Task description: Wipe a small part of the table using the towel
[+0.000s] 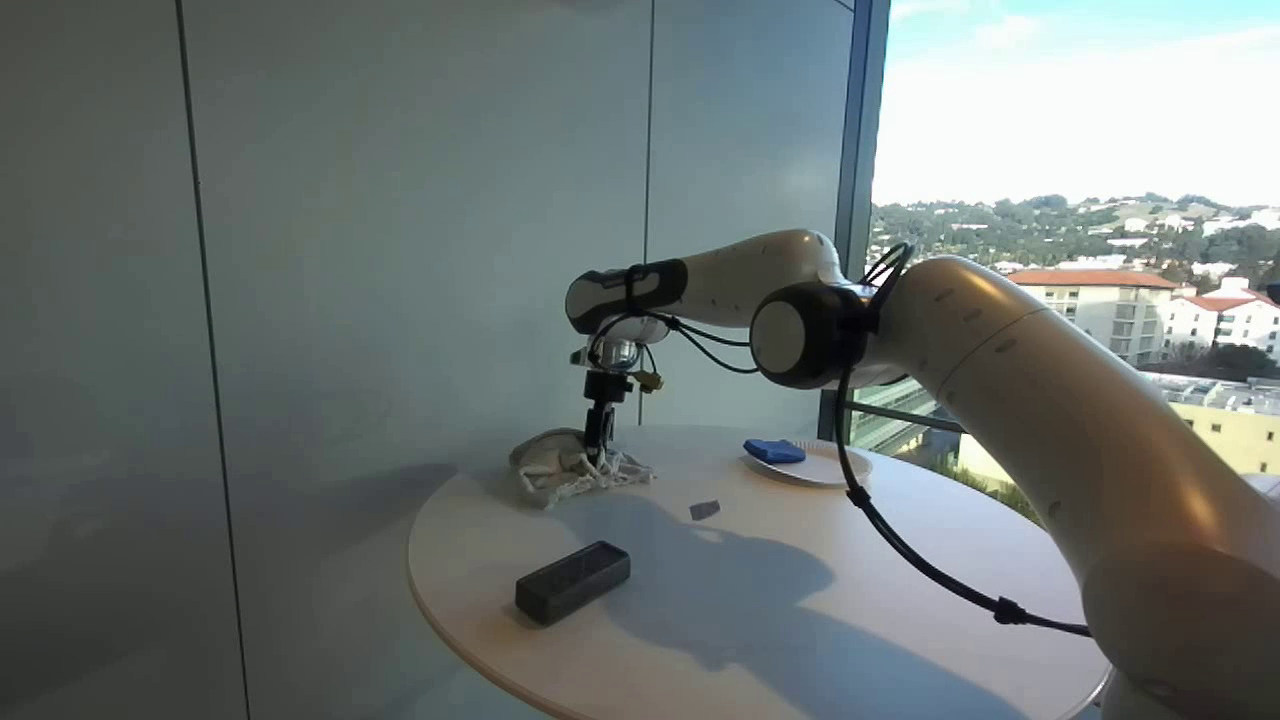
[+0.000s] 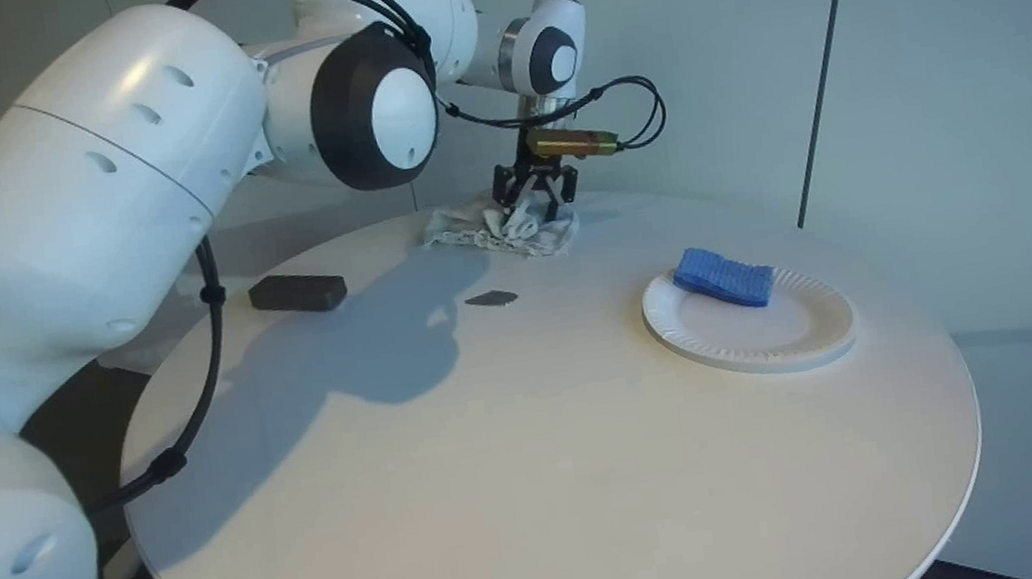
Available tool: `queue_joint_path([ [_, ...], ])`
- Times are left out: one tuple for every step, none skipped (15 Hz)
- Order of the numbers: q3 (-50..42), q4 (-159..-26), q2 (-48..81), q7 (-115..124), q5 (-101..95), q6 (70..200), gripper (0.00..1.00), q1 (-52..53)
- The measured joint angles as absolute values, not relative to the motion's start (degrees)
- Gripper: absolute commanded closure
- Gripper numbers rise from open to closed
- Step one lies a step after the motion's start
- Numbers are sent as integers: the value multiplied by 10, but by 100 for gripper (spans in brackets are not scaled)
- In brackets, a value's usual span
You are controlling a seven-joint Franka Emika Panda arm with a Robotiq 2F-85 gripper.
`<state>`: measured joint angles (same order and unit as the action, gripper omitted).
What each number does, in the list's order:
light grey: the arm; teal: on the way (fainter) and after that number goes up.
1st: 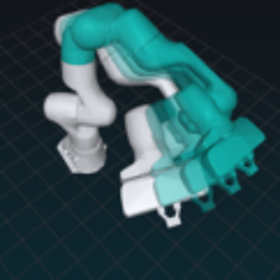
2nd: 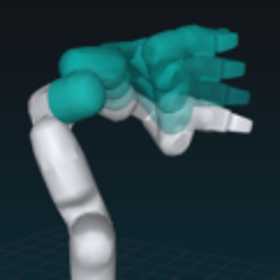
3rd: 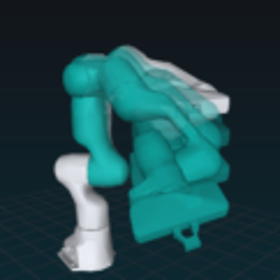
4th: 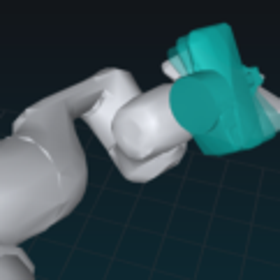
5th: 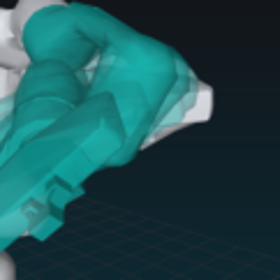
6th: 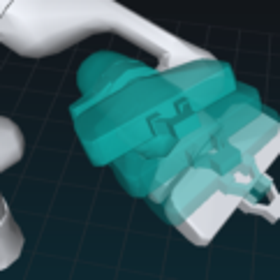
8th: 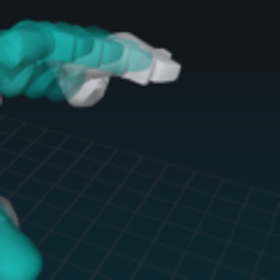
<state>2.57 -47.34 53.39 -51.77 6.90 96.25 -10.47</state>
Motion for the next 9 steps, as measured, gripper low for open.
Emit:
queue_joint_path([
  [25, -458, 543, -517, 65, 956, 57, -106],
  [25, -446, 549, -515, 60, 948, 66, -108],
  [21, -435, 552, -511, 57, 943, 73, -110],
  [15, -429, 553, -505, 52, 940, 80, -110],
  [8, -422, 553, -497, 45, 939, 88, -110],
  [-1, -418, 551, -486, 35, 938, 93, -109],
  [-12, -416, 546, -475, 26, 936, 94, -110],
  [-23, -415, 537, -463, 18, 928, 95, -110],
  [-33, -417, 525, -453, 11, 910, 91, -110],
])
